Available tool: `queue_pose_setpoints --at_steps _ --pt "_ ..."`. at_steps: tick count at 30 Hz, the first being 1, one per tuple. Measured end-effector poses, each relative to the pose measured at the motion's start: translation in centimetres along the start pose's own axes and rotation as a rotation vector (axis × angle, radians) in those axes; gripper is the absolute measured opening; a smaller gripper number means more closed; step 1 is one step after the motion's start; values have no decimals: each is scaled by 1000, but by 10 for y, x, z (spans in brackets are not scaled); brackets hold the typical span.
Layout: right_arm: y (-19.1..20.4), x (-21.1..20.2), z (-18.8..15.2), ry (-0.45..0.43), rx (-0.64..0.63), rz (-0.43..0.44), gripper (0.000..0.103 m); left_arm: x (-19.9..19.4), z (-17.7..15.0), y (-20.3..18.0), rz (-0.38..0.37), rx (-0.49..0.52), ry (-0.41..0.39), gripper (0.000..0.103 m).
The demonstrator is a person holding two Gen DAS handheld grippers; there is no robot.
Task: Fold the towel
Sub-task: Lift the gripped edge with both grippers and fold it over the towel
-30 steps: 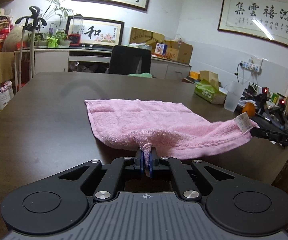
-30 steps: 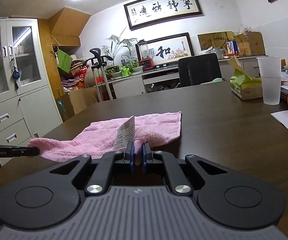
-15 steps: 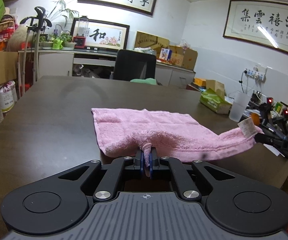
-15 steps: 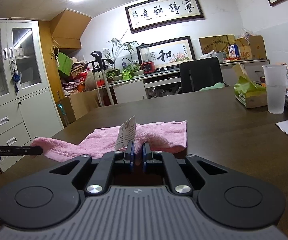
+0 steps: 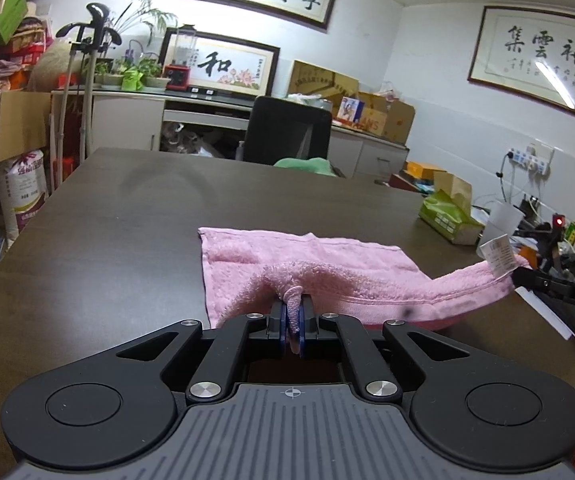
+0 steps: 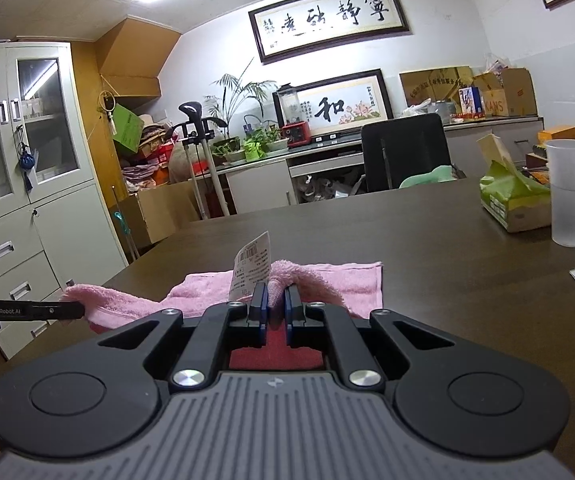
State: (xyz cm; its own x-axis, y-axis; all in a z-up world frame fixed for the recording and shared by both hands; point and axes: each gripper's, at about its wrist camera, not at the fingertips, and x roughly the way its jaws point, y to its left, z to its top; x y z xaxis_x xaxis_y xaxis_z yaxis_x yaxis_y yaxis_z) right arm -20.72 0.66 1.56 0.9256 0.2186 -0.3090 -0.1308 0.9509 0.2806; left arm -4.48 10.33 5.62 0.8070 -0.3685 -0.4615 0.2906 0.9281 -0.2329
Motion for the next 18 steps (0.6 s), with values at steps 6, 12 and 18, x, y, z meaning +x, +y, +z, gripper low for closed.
queue_pose_setpoints --at_steps 6,12,18 --pt "-14 28 15 24 43 -21 9 23 21 -1 12 10 28 5" --pt "-33 60 28 70 92 -45 9 56 35 1 35 4 74 5" --pt "-47 89 35 126 129 -55 9 83 47 8 53 -9 109 6"
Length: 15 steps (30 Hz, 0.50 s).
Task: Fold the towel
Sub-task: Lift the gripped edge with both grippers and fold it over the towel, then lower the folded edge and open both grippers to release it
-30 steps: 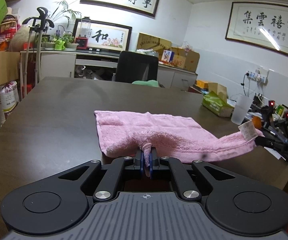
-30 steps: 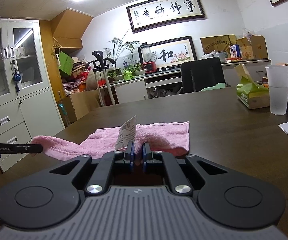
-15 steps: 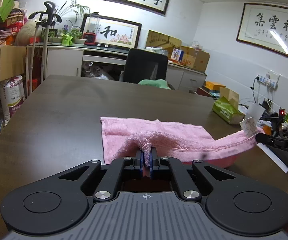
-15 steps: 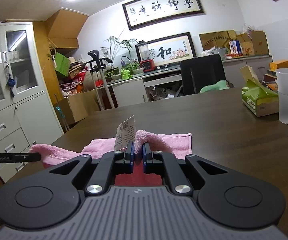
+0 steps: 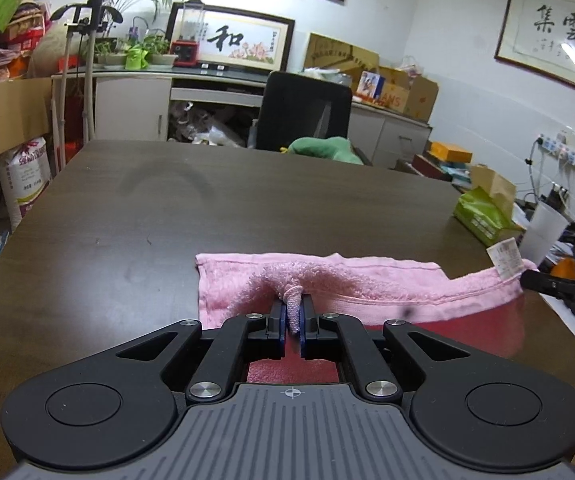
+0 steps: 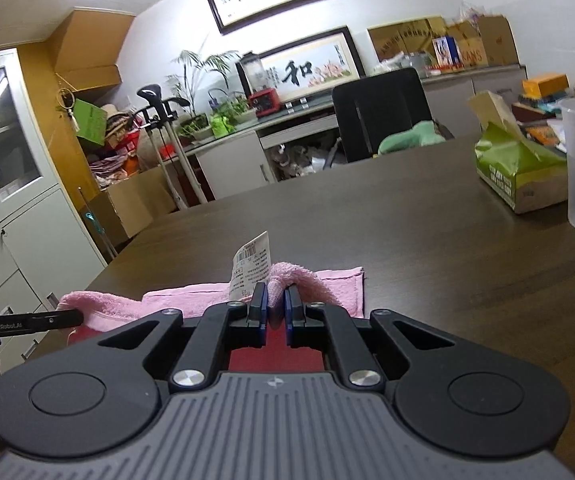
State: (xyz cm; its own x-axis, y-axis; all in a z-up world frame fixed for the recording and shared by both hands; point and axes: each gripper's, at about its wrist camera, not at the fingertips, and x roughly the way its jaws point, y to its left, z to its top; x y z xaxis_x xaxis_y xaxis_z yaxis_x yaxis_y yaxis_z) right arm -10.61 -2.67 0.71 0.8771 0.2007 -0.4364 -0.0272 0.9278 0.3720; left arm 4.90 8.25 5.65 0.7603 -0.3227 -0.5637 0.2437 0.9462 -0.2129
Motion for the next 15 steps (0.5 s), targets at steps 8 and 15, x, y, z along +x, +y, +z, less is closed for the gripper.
queue_pose_setpoints --at_steps 8,15 --pt "-13 46 7 79 31 -33 9 33 8 4 43 -22 52 6" --pt "-17 66 12 95 48 -46 10 53 15 11 87 -53 86 11"
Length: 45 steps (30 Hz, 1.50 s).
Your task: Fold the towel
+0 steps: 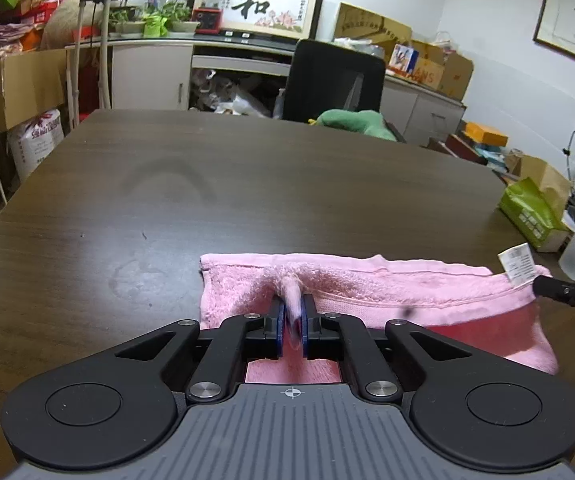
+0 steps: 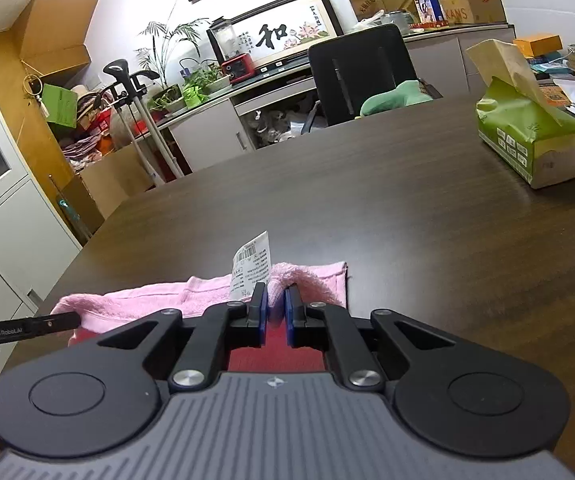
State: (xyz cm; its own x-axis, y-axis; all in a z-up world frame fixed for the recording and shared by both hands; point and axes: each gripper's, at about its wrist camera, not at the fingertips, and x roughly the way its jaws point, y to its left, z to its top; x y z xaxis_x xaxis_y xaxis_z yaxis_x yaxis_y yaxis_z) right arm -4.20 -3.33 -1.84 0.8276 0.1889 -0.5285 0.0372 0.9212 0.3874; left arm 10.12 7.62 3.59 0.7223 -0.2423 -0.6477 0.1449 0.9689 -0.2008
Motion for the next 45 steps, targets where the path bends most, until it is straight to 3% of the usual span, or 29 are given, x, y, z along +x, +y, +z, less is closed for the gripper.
queue_pose_setpoints --at_steps 9,13,15,19,24,29,35,37,41,45 --pt "-10 25 7 32 47 -8 12 10 7 10 23 -64 -7 11" --pt "-18 35 14 40 106 -10 22 13 12 14 31 -99 -8 12" --pt "-21 34 18 17 125 -11 36 12 13 15 45 -106 -15 13" --pt "-26 18 26 -52 145 13 38 7 14 22 89 -126 -39 16" --pt "-14 3 24 -52 60 46 39 -5 15 31 87 -147 -64 18" --pt "4 -4 23 -70 0 45 41 -4 2 19 34 -84 -33 20" --pt "-4 -10 34 -100 41 64 46 6 -12 5 15 -22 10 24" --pt "-9 -6 34 -82 54 83 46 8 -16 3 22 -7 26 26" --pt "-27 20 33 3 165 237 46 5 -23 -1 32 33 23 29" --pt "-46 51 41 45 262 206 46 2 -28 -4 42 49 7 33"
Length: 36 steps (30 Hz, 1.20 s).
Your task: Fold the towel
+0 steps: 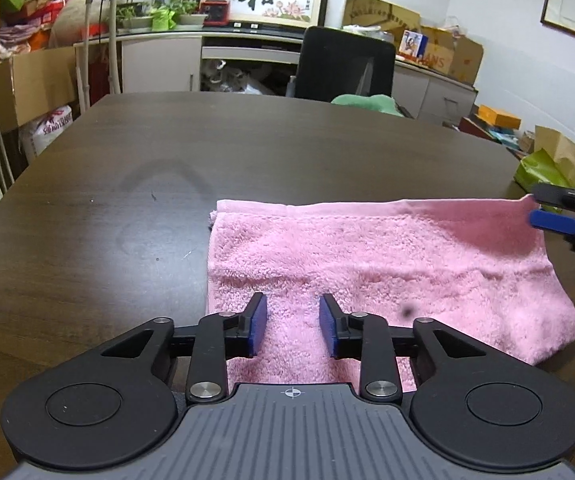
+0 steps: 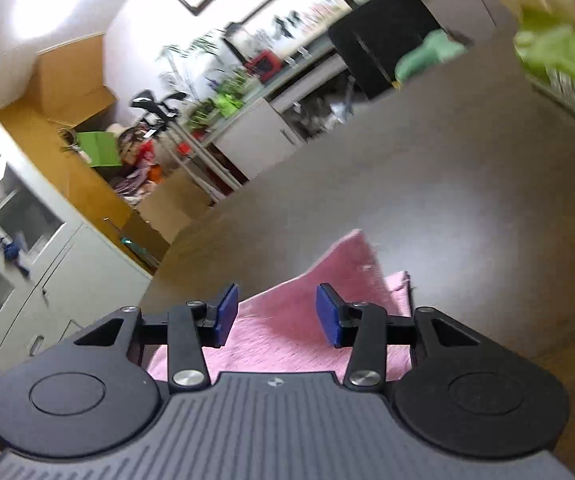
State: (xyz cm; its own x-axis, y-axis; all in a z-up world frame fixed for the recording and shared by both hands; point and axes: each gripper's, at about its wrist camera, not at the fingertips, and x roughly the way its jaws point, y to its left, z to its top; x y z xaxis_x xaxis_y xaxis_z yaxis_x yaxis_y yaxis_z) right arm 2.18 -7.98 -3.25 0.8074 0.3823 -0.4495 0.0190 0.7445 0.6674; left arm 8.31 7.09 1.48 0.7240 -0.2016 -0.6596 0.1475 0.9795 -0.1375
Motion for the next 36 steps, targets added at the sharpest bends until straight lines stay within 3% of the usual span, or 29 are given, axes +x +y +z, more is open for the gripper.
queue_pose_setpoints --at_steps 2,4,5,6,8,10,13,15,18,20,21,26,29,32,35,36 --pt "-3 -12 9 -80 4 45 46 -2 -3 1 -6 3 -13 35" --pt "0 -22 13 -111 -40 34 59 -2 -6 2 -15 8 -25 37" --pt "2 -25 15 -112 -66 16 71 -2 -6 2 -16 10 -26 38" --pt "0 -26 19 -83 -109 4 77 -2 -6 1 -20 16 -30 40" --pt "-5 -23 21 -45 -124 5 77 -1 -7 0 -24 25 -37 43" --pt "-14 -15 22 -6 -133 13 75 -2 -7 -1 -27 31 -43 46" --pt "-27 0 23 47 -141 40 62 -2 -8 1 -33 23 -44 48" --pt "-26 3 22 60 -151 42 48 -2 -8 2 -40 14 -44 50" --pt "-22 12 22 78 -175 30 34 -1 -9 2 -46 15 -47 57" --pt "-19 8 21 78 -169 42 13 -2 -11 0 -47 25 -49 62" --pt "-18 3 18 73 -159 49 8 -2 -12 -1 -47 29 -50 63" --pt "-10 -32 15 91 -32 158 5 -3 -14 -4 -48 38 -53 67" --pt "-21 -30 25 106 142 178 5 -4 -14 -3 -50 27 -55 69" --pt "-45 -5 33 159 266 129 9 -5 -15 -2 -49 21 -55 70" --pt "-64 18 32 187 288 -38 13 -6 -16 1 -46 15 -56 71" --pt "-66 20 31 177 281 -33 19 -7 -16 2 -47 13 -56 71"
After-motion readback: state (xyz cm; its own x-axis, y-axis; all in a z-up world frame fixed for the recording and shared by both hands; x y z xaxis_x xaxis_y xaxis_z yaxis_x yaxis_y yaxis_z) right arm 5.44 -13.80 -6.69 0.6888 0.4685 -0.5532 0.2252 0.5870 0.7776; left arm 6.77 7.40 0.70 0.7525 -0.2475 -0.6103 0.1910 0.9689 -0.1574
